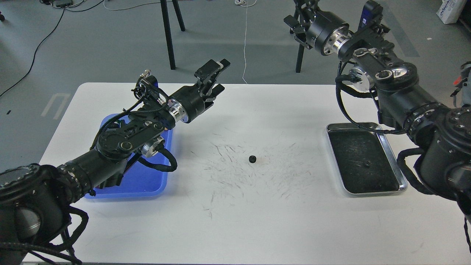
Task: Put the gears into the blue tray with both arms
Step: 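Raise the right arm away and swing the left gripper toward the gear, then lower the left gripper over the black gear on the table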
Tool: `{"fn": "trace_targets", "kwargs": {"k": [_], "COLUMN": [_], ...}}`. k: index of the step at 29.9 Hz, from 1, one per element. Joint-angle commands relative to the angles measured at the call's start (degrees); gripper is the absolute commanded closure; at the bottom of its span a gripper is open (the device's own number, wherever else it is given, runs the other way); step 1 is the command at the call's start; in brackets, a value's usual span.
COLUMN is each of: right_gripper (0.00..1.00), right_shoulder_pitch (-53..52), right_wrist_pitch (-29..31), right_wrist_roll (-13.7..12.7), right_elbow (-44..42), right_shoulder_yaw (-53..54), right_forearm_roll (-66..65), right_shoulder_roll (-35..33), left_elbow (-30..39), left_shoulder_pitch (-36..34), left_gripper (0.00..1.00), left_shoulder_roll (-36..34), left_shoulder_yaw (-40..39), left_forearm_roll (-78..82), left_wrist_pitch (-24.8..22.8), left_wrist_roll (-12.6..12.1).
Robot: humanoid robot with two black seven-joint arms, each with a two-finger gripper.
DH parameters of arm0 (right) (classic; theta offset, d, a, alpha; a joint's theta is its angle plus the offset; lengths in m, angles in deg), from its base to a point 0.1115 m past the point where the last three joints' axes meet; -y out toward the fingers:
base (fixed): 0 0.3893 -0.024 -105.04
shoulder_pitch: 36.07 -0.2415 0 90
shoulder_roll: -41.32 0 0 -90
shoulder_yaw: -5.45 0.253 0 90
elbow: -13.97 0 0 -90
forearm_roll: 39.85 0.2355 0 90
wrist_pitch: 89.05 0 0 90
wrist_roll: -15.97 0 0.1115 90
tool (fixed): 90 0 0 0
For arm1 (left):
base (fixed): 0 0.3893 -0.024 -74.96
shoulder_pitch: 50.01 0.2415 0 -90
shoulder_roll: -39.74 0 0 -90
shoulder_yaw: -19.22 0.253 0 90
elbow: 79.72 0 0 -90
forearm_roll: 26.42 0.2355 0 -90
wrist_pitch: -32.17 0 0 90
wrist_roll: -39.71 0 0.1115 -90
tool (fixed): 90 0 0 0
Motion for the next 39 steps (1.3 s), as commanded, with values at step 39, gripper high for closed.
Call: {"fn": "trace_targets", "kwargs": {"k": [39], "right_gripper": [0.02], "right_shoulder_pitch": [-2.6], "right_wrist_pitch": [-0.5], "right_wrist_roll": [0.0], "right_elbow": [0.1], "right_shoulder_yaw": [-0.5], "right_forearm_roll": [4.6], "right_shoulder_roll": [-2.6], "left_elbow": [-3.4], "left_shoulder_pitch": [-5.1], "left_gripper": [0.01], "left_shoulder_roll": [5.9], "left_shoulder_yaw": [32.9], "left_forearm_roll": [40.7], "left_wrist_pitch": [19.8], "left_wrist_roll": [0.0]}}
